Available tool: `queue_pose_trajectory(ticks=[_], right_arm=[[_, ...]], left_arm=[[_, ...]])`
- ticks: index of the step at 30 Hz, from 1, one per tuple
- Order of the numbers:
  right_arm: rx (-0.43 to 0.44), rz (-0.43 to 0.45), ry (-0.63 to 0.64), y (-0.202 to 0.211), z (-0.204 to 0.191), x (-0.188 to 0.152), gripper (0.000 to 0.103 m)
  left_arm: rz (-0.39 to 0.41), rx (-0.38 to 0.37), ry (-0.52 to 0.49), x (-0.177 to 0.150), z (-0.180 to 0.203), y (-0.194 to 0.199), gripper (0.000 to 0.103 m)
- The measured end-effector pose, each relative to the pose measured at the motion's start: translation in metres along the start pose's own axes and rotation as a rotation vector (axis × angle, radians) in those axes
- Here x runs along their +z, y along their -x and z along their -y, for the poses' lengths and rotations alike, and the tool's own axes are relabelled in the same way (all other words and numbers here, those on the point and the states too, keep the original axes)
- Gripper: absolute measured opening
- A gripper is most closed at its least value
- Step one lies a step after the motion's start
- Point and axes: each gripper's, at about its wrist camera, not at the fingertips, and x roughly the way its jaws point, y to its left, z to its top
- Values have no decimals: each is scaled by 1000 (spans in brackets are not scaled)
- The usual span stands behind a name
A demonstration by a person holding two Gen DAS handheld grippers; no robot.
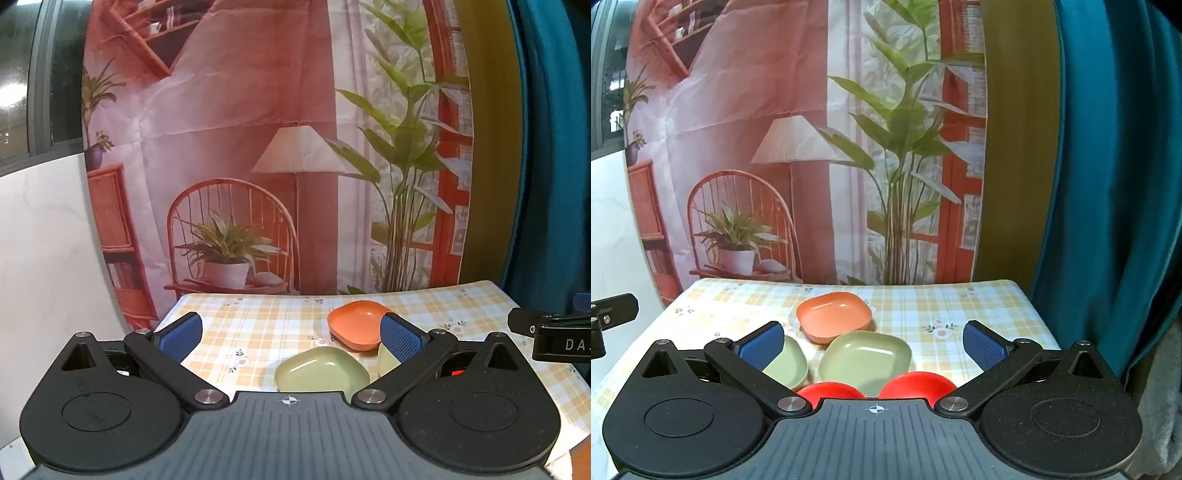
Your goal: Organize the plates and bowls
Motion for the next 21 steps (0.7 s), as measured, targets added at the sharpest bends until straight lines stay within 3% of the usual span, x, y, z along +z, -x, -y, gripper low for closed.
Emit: queue_pose_trajectory(ticks=[21], right_arm=[[-5,6,1,0,2,1,103]], left_arm=[[27,22,27,1,-1,6,103]])
